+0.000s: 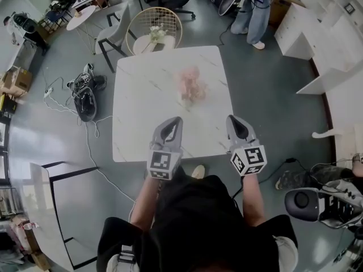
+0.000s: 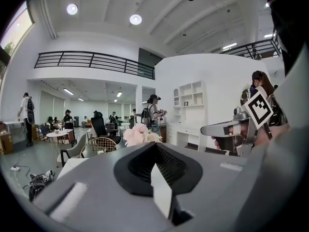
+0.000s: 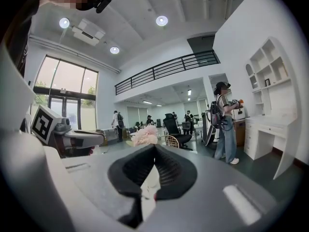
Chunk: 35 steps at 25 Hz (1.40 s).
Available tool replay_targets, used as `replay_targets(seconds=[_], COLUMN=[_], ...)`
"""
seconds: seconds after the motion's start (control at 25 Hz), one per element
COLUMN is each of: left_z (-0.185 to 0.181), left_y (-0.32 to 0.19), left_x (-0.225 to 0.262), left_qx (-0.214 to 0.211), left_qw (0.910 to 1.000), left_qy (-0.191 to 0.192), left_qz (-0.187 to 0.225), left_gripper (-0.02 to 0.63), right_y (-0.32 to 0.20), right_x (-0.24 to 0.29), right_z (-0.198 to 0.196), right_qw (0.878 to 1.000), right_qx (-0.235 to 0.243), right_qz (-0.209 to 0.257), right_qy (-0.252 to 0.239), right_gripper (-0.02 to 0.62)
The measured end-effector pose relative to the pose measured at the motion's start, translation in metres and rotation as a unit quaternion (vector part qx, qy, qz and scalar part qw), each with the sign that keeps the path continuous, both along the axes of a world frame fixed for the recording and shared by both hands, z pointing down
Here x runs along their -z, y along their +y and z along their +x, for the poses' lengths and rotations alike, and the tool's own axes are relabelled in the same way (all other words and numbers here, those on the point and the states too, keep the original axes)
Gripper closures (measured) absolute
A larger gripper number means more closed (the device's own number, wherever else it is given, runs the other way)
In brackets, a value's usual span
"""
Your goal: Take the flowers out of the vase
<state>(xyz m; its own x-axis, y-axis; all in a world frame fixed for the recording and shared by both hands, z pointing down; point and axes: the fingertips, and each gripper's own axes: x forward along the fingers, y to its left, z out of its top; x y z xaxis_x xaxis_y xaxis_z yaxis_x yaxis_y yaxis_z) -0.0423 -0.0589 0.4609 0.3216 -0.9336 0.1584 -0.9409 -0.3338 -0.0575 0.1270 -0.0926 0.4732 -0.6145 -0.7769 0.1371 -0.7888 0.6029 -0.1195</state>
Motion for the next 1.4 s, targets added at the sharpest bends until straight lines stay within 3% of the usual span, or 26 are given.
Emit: replay_targets(seconds=[0.44, 1.12, 1.16, 1.4], left_z=[-0.014, -0.017, -0.016, -0.018], left_y=[-0.046, -0.114, -0.116, -0.132], left_x=[-0.007, -0.07, -0.073, -0.086], left_qx=[-0.013, -0.058, -0.061, -0.053], left_qw=[0.9997, 0.9943, 0.9939, 0.9935], left_qy=[0.001, 0.003, 0.003, 0.005], left_qz=[-0.021, -0.089, -0.092, -0.101], left_gripper=[0.598, 0.595, 0.542, 0.42], right_y=[-0.043, -0.103, -0.105, -0.112], right_x=[0.002, -0.034, -0.037, -0.05], right_z=[-0.011, -0.016, -0.014, -0.007], right_qw=[1.0, 0.997, 0.997, 0.995], right_qx=[-0.011, -0.046, -0.048, -0.059], right_qz=[-0.008, -0.065, -0.068, -0.079], right_qy=[0.0, 0.007, 0.009, 0.01], right_gripper=[0.592, 0.592, 0.592, 0.592])
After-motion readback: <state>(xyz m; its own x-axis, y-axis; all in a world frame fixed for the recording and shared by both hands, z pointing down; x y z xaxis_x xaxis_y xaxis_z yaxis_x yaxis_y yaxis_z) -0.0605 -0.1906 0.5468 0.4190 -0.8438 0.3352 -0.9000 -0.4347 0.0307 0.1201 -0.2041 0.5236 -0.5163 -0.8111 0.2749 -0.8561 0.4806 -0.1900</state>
